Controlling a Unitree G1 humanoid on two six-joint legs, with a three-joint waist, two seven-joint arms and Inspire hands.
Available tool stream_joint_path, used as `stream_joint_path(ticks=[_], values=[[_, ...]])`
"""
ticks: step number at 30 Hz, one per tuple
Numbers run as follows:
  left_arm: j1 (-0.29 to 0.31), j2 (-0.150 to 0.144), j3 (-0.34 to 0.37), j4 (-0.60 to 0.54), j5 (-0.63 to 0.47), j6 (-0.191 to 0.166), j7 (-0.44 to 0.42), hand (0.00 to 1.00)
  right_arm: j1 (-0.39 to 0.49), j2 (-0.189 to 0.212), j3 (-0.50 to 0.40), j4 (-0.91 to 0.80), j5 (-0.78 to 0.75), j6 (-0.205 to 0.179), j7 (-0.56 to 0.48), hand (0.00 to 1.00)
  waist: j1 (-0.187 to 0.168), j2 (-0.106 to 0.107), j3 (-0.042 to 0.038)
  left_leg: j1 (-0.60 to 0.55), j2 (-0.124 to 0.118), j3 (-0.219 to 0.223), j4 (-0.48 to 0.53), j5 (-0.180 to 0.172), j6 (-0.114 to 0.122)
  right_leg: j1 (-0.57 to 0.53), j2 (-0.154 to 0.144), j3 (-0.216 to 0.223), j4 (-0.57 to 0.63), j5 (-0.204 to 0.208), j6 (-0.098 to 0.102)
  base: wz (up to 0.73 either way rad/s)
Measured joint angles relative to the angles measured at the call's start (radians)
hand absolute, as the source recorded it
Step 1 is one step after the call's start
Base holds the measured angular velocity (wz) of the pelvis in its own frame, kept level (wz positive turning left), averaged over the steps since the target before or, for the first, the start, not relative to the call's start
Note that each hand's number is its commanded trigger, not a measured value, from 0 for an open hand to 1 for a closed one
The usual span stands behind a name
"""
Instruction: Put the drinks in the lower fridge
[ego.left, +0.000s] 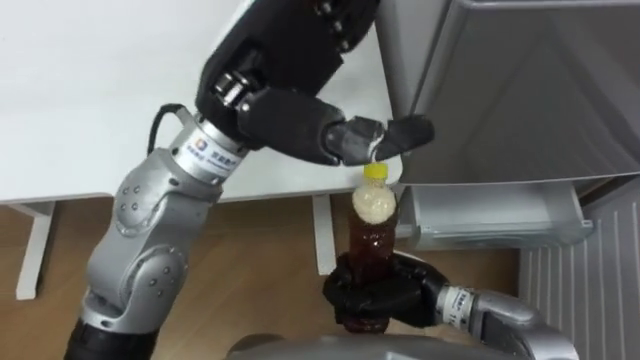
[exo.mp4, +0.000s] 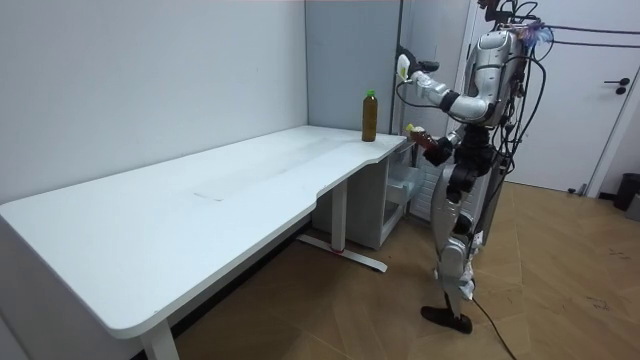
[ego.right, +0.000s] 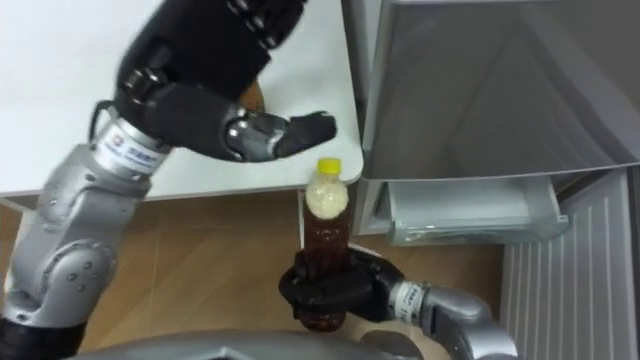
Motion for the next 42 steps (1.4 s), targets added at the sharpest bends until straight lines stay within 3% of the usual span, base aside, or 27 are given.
stream_joint_path(ticks=[4,6,11,13,19,24,28,32,35,39,42], values=[[-0.044,0.011,0.094,-0.071,-0.079,-0.034,-0.002,0.0,0.0,0.015,-0.048,0.099,-0.031,0.0,-0.019,1.0,0.015,0.001,-0.0025,0.0,0.001,-0.002,0.0,0.0,0.0,-0.01,0.0,0.0,0.002,0.0,-0.001,0.0],[-0.076,0.01,0.148,-0.079,-0.127,-0.05,-0.006,0.0,0.001,0.023,-0.097,0.146,-0.028,-0.003,-0.02,1.0,0.034,0.003,-0.0089,0.0,0.002,-0.002,0.0,0.0,0.0,-0.009,0.002,-0.001,0.002,0.001,-0.002,-0.02],[-0.096,0.009,0.303,-0.081,-0.159,-0.051,-0.003,0.0,0.018,0.068,-0.217,0.239,0.006,-0.008,-0.037,1.0,0.058,-0.001,-0.0125,0.033,0.0,-0.01,-0.004,0.0,0.0,0.036,0.0,-0.011,-0.015,-0.001,-0.002,0.06],[-0.106,0.011,0.367,-0.081,-0.161,-0.052,0.006,0.0,0.033,0.076,-0.24,0.26,0.046,-0.011,-0.057,1.0,0.082,-0.003,-0.0194,0.036,0.0,-0.008,-0.007,0.0,0.0,0.037,0.001,-0.009,-0.018,-0.002,-0.001,-0.02],[-0.124,0.015,0.633,-0.079,-0.168,-0.063,0.141,0.0,0.053,0.111,-0.377,0.34,0.119,-0.036,-0.085,1.0,0.111,-0.002,-0.0178,0.049,0.001,-0.009,-0.008,0.0,0.0,0.058,0.001,-0.015,-0.028,-0.002,-0.001,0.03],[-0.111,0.004,0.824,-0.058,-0.148,-0.114,0.322,0.0,0.06,0.117,-0.486,0.435,0.184,-0.051,-0.144,1.0,0.123,0.0,-0.0166,0.07,0.0,-0.02,-0.011,0.0,-0.001,0.081,0.002,-0.019,-0.036,-0.007,-0.001,0.02],[-0.056,0.004,0.896,0.006,-0.056,-0.133,0.491,0.0,0.083,0.116,-0.528,0.469,0.227,-0.054,-0.239,1.0,0.131,0.005,-0.0181,0.072,0.0,-0.026,-0.011,0.0,-0.001,0.086,0.001,-0.03,-0.036,-0.008,-0.001,0.07],[0.046,0.004,0.935,0.147,0.019,-0.133,0.674,0.0,0.112,0.107,-0.581,0.491,0.308,-0.051,-0.343,1.0,0.135,0.019,-0.0165,0.073,-0.001,-0.028,-0.01,0.0,-0.001,0.086,0.0,-0.033,-0.037,-0.01,-0.002,0.02],[0.134,0.004,0.929,0.266,0.02,-0.129,0.773,0.0,0.128,0.101,-0.589,0.502,0.348,-0.043,-0.412,1.0,0.129,0.024,-0.0165,0.08,0.0,-0.031,-0.021,-0.001,-0.001,0.087,0.001,-0.032,-0.034,-0.011,-0.002,0.0],[0.243,0.003,0.895,0.441,-0.032,-0.125,0.872,0.0,0.133,0.1,-0.59,0.508,0.419,-0.004,-0.49,1.0,0.111,0.021,-0.016,0.089,-0.001,-0.029,-0.034,-0.001,0.0,0.089,0.0,-0.031,-0.031,-0.01,-0.002,0.0],[0.263,-0.023,0.847,0.592,-0.062,-0.124,0.914,0.0,0.129,0.099,-0.594,0.508,0.491,0.022,-0.526,1.0,0.106,0.022,-0.0158,0.104,-0.002,-0.03,-0.038,-0.001,0.0,0.103,0.0,-0.031,-0.032,-0.01,-0.002,0.0]])
